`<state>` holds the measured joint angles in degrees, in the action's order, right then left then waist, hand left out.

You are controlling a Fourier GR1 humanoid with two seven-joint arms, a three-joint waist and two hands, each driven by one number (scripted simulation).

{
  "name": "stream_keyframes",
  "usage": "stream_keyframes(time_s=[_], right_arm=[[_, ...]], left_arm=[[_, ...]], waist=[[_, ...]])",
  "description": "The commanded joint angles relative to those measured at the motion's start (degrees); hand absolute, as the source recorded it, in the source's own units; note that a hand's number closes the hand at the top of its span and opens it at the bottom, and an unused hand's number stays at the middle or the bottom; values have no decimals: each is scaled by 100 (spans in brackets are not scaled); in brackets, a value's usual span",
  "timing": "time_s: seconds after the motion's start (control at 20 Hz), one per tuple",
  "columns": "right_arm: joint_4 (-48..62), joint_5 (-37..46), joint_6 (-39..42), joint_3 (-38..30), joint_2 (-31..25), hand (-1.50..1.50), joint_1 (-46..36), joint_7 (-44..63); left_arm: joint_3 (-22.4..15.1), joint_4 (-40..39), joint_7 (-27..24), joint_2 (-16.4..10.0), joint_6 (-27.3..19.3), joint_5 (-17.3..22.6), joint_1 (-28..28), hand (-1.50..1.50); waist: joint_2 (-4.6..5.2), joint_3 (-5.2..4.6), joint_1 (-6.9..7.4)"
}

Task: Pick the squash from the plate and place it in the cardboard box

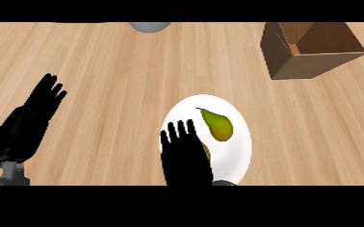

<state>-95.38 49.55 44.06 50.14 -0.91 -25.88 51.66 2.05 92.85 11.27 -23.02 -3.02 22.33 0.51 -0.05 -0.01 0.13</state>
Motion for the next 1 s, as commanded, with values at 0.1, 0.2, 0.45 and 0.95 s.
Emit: stream_keyframes(time_s=[0.1, 0.2, 0.45, 0.95], right_arm=[[322, 262, -44, 32, 87, -150, 130, 256], [481, 350, -134, 14, 87, -150, 74, 156], [1021, 542, -371, -269, 84, -150, -112, -349], [425, 996, -141, -274, -22, 150, 157, -1160]], left_arm=[[-76, 210, 153, 236, -145, -322, 109, 0], [183, 272, 343, 76, 97, -108, 11, 0], [312, 132, 266, 224, 206, -213, -10, 0], [268, 93, 402, 551, 194, -610, 158, 0]], waist=[[1, 1, 11], [0, 1, 25], [6, 1, 29], [2, 1, -4]])
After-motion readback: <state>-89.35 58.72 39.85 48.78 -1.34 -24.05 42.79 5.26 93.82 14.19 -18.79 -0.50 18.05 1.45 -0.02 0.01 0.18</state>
